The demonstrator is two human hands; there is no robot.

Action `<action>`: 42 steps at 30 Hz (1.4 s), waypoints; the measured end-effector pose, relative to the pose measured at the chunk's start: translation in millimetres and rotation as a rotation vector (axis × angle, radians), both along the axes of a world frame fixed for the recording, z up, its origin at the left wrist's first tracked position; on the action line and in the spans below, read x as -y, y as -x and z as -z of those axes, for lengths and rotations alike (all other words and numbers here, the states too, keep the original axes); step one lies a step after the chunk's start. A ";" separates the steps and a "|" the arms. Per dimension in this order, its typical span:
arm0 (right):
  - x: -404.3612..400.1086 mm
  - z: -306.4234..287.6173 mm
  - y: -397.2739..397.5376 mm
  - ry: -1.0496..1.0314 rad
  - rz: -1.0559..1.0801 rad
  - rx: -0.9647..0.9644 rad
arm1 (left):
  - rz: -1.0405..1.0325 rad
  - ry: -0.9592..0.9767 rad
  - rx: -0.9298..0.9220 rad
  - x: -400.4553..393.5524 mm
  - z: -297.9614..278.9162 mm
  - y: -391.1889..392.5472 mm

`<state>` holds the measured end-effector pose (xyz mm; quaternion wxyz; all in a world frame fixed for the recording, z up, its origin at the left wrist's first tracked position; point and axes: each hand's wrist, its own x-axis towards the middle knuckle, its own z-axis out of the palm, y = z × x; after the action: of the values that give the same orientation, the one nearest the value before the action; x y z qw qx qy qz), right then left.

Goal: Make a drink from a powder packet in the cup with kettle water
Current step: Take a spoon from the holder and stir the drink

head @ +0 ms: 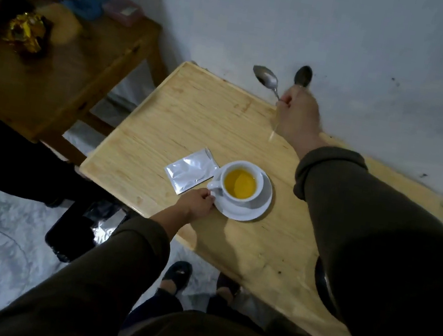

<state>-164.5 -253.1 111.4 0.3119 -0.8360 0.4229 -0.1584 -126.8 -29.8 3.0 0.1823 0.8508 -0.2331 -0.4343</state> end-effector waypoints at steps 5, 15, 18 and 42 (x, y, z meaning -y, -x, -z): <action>-56.0 10.9 29.7 -0.269 0.214 0.027 | 0.101 0.063 -0.025 -6.3 -2.6 -3.7; -132.7 1.7 52.0 -0.756 0.491 0.462 | 0.199 0.077 -0.093 -4.6 4.4 -11.7; -145.1 0.7 56.6 -0.643 0.459 0.448 | 0.153 0.092 -0.172 -3.5 6.5 -15.1; -155.1 29.2 63.0 -0.041 0.273 -0.055 | -0.202 0.291 -0.583 -8.7 -5.1 -14.4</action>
<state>-227.4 -98.0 82.3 0.2929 -0.7681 0.5441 -0.1677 -112.4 -21.1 8.1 0.4026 0.6748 -0.1453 -0.6011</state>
